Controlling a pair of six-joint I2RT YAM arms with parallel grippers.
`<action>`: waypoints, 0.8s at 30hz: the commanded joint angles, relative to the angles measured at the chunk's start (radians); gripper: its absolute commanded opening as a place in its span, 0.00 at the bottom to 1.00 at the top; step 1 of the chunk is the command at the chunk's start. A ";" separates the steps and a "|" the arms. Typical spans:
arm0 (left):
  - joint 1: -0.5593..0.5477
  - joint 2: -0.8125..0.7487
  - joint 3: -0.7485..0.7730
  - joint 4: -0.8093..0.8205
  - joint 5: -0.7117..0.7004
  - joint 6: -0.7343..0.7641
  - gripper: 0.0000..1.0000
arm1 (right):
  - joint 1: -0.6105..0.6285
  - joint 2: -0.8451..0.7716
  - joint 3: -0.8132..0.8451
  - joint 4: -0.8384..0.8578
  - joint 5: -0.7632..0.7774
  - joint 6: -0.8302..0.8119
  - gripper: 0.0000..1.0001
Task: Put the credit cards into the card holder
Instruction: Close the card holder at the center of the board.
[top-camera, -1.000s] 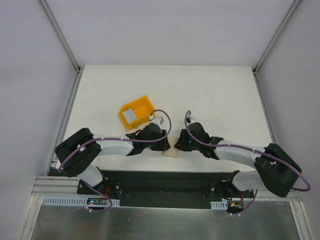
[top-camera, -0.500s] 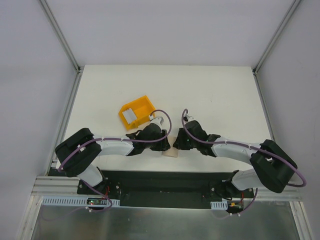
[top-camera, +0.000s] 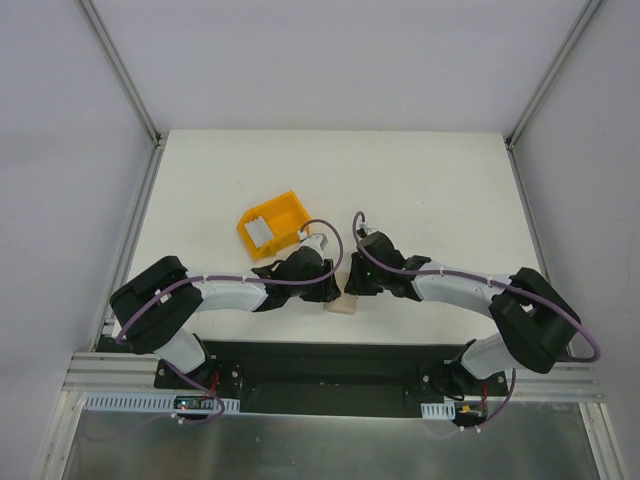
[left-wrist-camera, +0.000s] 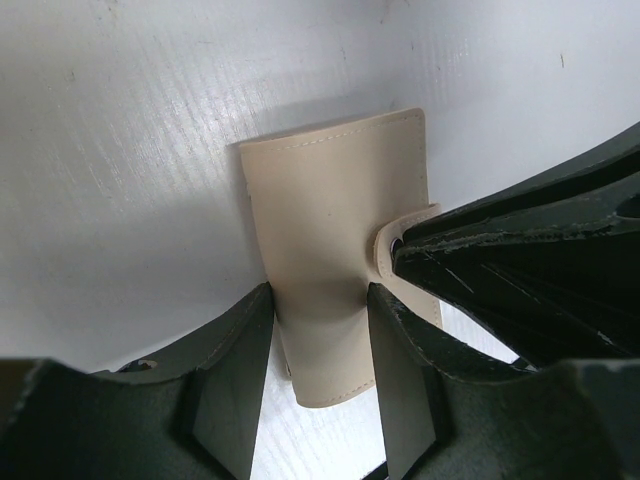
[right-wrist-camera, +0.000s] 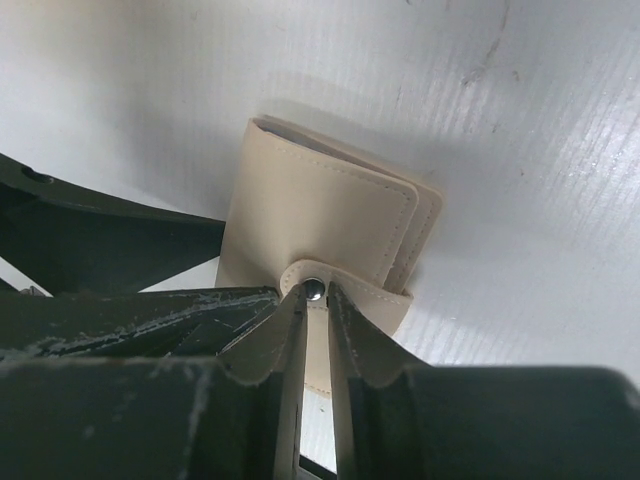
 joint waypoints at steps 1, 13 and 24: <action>-0.010 0.038 -0.018 -0.119 -0.026 0.027 0.43 | 0.002 0.066 0.043 -0.079 0.027 -0.029 0.15; -0.010 0.031 -0.024 -0.119 -0.033 0.024 0.43 | 0.001 0.142 0.092 -0.190 0.066 -0.028 0.08; -0.011 0.004 -0.037 -0.119 -0.053 0.018 0.43 | 0.019 0.182 0.095 -0.234 0.095 -0.037 0.03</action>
